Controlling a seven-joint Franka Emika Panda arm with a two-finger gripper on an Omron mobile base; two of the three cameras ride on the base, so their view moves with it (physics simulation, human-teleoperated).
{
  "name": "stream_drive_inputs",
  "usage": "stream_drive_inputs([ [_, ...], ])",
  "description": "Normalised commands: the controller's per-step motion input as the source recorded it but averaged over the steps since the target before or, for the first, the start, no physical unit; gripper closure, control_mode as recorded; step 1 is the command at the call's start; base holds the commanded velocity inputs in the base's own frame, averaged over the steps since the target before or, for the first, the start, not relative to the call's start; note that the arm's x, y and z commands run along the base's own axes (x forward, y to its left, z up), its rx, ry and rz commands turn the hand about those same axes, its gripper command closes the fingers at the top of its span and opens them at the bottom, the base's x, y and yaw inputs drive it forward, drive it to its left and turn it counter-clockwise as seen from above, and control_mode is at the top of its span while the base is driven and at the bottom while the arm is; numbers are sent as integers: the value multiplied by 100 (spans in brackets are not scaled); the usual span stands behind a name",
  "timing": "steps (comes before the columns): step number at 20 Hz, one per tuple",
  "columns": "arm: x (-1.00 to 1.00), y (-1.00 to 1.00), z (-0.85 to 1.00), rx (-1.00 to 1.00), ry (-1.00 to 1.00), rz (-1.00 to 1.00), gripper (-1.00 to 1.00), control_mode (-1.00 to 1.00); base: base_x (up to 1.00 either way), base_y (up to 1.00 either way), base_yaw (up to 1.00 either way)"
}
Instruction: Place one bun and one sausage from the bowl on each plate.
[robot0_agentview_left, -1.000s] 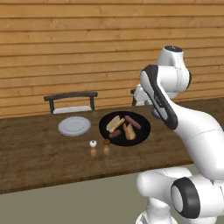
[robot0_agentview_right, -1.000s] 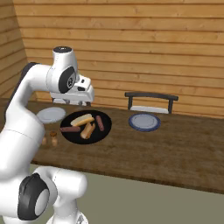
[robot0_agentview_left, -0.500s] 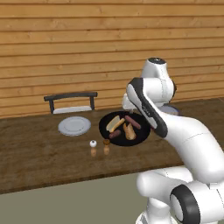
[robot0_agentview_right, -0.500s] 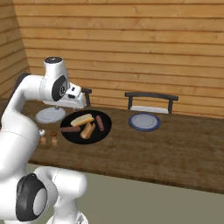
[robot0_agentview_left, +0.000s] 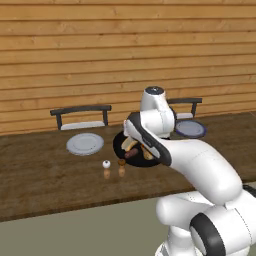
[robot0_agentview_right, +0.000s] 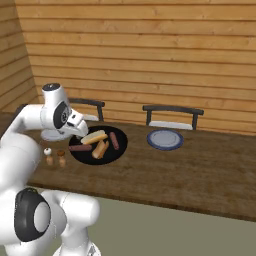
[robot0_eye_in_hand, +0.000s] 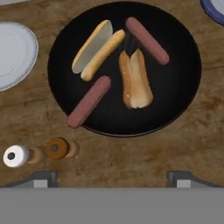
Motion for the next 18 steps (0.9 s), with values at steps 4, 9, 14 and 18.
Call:
stream_drive_inputs([
  [4,14,20,-49,2,0,-31,-100,-100,0,0,0],
  [9,61,3,-44,11,9,-31,-100,-100,0,0,0],
  [14,51,1,-39,18,12,-26,-100,-100,0,0,0],
  [18,13,23,-25,9,11,-17,-100,-100,0,0,0],
])
